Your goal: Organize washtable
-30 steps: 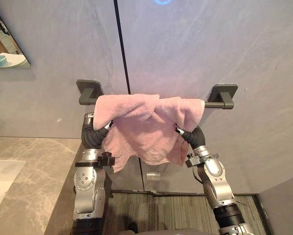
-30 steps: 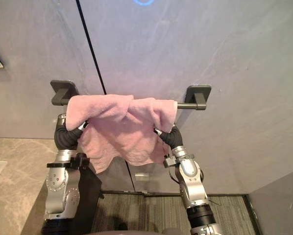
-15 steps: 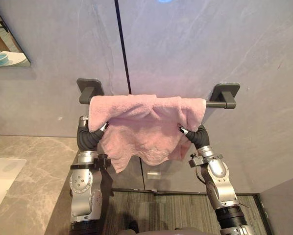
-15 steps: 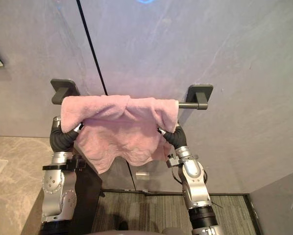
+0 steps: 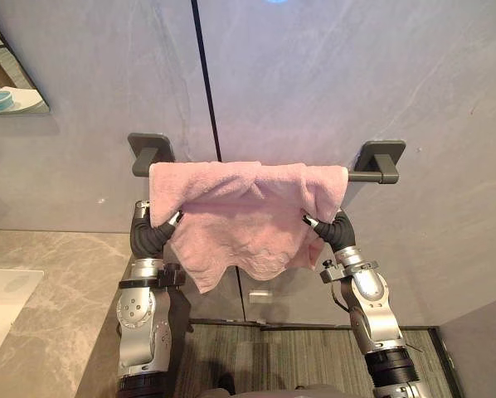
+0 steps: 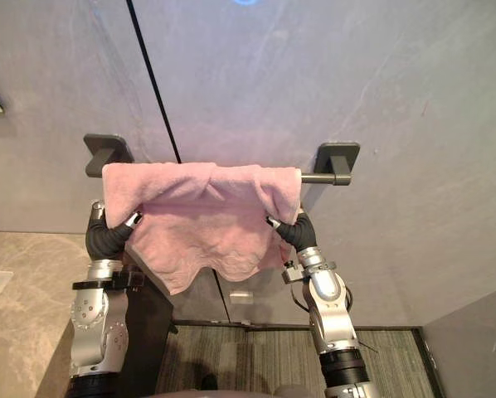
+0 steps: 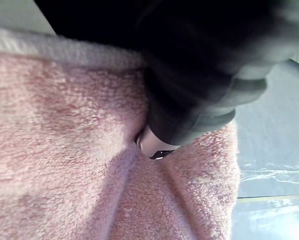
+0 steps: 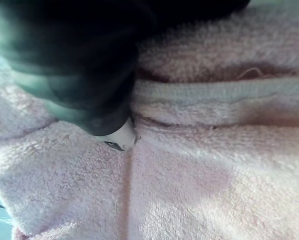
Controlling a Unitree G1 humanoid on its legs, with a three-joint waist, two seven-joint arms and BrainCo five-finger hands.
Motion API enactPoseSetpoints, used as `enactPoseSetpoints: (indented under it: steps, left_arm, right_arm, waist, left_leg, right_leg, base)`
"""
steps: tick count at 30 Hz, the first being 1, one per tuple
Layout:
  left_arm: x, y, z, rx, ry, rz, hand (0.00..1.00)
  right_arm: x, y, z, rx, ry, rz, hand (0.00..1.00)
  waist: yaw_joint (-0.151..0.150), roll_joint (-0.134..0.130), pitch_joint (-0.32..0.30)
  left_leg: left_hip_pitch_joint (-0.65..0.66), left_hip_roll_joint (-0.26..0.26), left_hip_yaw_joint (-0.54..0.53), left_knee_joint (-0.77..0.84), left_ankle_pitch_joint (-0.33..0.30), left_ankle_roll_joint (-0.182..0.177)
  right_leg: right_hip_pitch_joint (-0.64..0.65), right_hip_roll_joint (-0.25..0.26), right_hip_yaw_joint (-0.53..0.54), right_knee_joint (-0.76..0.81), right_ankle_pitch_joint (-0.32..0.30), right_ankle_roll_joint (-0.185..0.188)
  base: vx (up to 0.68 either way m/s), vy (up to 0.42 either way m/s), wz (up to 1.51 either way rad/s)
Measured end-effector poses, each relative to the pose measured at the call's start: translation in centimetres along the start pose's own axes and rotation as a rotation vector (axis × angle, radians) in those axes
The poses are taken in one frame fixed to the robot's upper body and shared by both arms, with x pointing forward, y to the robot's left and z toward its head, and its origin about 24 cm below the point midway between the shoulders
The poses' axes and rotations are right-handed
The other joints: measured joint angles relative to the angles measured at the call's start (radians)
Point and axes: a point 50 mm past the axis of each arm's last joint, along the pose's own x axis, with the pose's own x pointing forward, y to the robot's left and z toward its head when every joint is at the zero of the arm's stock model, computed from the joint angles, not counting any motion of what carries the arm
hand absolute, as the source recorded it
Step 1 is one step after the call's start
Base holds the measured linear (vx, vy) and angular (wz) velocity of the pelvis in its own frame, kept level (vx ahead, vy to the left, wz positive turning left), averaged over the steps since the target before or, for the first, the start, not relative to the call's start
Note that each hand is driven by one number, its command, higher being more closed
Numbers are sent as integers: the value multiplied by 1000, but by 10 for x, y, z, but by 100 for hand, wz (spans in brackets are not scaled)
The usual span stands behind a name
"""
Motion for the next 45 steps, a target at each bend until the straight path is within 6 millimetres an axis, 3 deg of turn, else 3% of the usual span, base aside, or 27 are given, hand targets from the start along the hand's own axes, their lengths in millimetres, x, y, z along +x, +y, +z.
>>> enactPoseSetpoints:
  steps: [27,28,29,39,45]
  left_arm:
    - [4,-3,-22,56,72,-19,100]
    - [4,-3,-22,56,71,-20,0]
    - [4,-3,-22,57,71,-16,0]
    - [-2,5,-24,68,81,47,0]
    - [-25,15,-36,82,186,100,0]
  right_arm:
    - [-7,0,-11,17,33,-34,100]
    - [-7,0,-11,17,34,-34,100]
    - [-7,0,-12,17,36,-34,0]
    - [-18,-16,-24,16,102,-120,0]
    - [-32,-25,-37,21,180,-196,0]
  waist:
    - [3,-6,-8]
    - [4,-8,-10]
    - [5,-10,-12]
    - [5,-24,-23]
    - [6,-29,-20]
  left_leg:
    - [-16,3,2,0,-4,-3]
    - [-18,3,3,0,-4,-3]
    - [-19,3,6,0,-4,-3]
    - [-15,-13,7,-1,2,0]
    - [-16,-14,9,-1,1,1]
  right_leg:
    - [-28,-3,7,3,-6,5]
    - [-33,-3,10,6,-6,6]
    - [-35,-3,13,11,-7,8]
    - [-34,-16,14,13,-9,12]
    - [-35,-16,14,12,-6,8]
  base:
    - [0,0,0]
    - [17,-1,-6]
    - [11,2,-6]
    - [1,0,0]
    - [0,0,0]
